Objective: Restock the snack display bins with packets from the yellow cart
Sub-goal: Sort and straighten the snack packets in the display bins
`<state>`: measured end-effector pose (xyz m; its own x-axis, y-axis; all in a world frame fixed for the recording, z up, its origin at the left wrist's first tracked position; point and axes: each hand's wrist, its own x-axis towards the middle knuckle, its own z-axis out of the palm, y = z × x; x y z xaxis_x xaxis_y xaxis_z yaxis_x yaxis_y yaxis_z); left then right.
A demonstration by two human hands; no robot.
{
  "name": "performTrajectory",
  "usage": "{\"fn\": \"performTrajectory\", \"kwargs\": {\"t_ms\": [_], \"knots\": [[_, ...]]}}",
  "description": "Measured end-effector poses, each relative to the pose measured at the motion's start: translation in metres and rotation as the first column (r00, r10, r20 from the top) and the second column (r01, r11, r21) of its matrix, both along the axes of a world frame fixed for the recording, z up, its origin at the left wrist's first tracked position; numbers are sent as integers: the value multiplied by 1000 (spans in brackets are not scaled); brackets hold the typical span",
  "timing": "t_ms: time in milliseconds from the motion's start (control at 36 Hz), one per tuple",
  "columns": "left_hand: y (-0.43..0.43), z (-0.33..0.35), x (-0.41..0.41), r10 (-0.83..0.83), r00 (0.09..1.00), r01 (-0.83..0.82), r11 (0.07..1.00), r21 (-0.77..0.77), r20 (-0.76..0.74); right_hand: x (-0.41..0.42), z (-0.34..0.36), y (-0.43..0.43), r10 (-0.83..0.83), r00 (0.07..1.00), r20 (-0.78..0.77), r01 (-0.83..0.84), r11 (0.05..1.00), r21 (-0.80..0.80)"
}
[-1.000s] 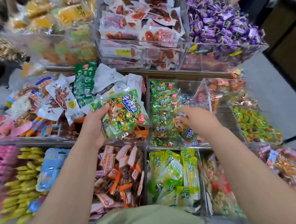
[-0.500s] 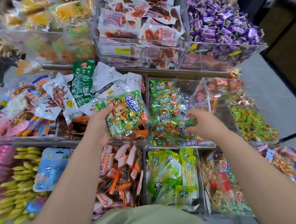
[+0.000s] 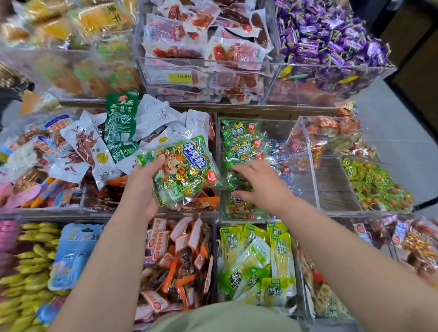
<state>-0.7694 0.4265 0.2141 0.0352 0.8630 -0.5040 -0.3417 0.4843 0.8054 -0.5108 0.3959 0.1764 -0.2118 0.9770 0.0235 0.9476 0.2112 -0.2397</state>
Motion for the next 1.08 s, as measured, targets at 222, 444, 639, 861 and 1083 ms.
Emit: {"fn": "performTrajectory", "kwargs": {"t_ms": [222, 444, 639, 861, 1083], "knots": [[1, 3, -8, 7, 998, -5, 1000, -29, 61, 33, -20, -34, -372, 914, -161, 367, 928, -60], [-3, 10, 9, -35, 993, 36, 999, -7, 114, 16, -31, -32, -559, 803, -206, 446, 793, -415], [-2, 8, 20, -23, 995, 24, 1000, -13, 95, 2, 13, -39, -540, 452, -710, 560, 791, -246], [-17, 13, 55, -74, 997, 70, 993, 91, 36, -40, 53, -33, -580, 181, -794, 106, 814, -571], [-14, 8, 39, 95, 995, -91, 990, 107, -34, 29, 71, -43, -399, 692, -602, 297, 917, -266]]}}
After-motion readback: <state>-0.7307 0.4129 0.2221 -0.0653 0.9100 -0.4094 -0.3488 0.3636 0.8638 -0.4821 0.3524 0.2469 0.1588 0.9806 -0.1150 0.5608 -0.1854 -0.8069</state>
